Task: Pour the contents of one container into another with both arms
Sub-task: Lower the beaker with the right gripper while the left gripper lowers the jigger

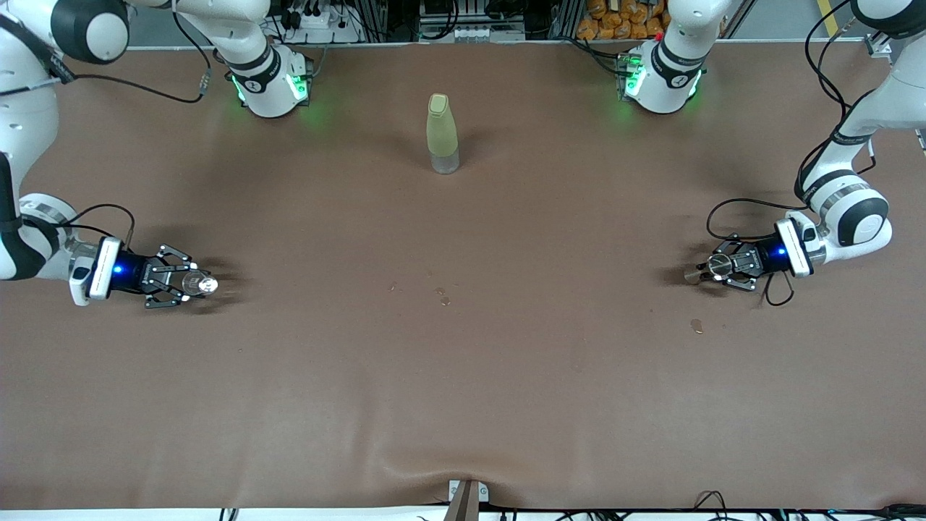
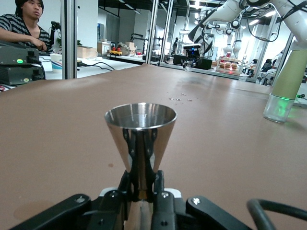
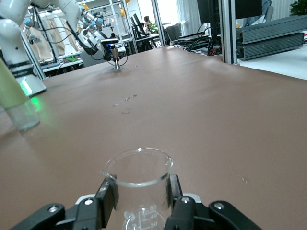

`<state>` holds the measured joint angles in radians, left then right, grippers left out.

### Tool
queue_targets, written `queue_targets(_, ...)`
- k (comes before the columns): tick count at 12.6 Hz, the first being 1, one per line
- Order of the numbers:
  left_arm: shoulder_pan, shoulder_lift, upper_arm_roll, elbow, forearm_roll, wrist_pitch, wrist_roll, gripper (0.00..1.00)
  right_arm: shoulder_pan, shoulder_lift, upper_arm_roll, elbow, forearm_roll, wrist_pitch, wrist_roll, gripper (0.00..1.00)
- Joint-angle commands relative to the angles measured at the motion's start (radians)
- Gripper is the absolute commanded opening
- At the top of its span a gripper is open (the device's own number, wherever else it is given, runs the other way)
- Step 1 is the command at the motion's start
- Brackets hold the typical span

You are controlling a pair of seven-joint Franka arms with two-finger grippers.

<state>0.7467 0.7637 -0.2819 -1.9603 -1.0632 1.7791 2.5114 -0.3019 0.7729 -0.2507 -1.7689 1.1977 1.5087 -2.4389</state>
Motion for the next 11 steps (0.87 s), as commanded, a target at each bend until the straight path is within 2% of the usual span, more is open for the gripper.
queue_targets(1, 0.002, 0.011, 0.009, 0.017, 0.019, -0.009, -0.006, 0.00, -0.017, 0.042, 0.024, 0.058, -0.044, -0.019, -0.068, 0.22)
queue_targets(6, 0.002, 0.046, 0.010, 0.035, 0.020, -0.007, 0.003, 0.00, -0.039, 0.150, 0.027, 0.172, -0.069, -0.080, -0.129, 0.31)
queue_targets(8, 0.000, 0.052, 0.010, 0.035, 0.020, -0.007, 0.003, 0.00, -0.042, 0.151, 0.027, 0.175, -0.066, -0.090, -0.121, 0.60)
queue_targets(11, 0.002, 0.049, 0.010, 0.035, 0.020, -0.007, 0.000, 0.00, -0.042, 0.151, 0.027, 0.175, -0.063, -0.091, -0.120, 0.78)
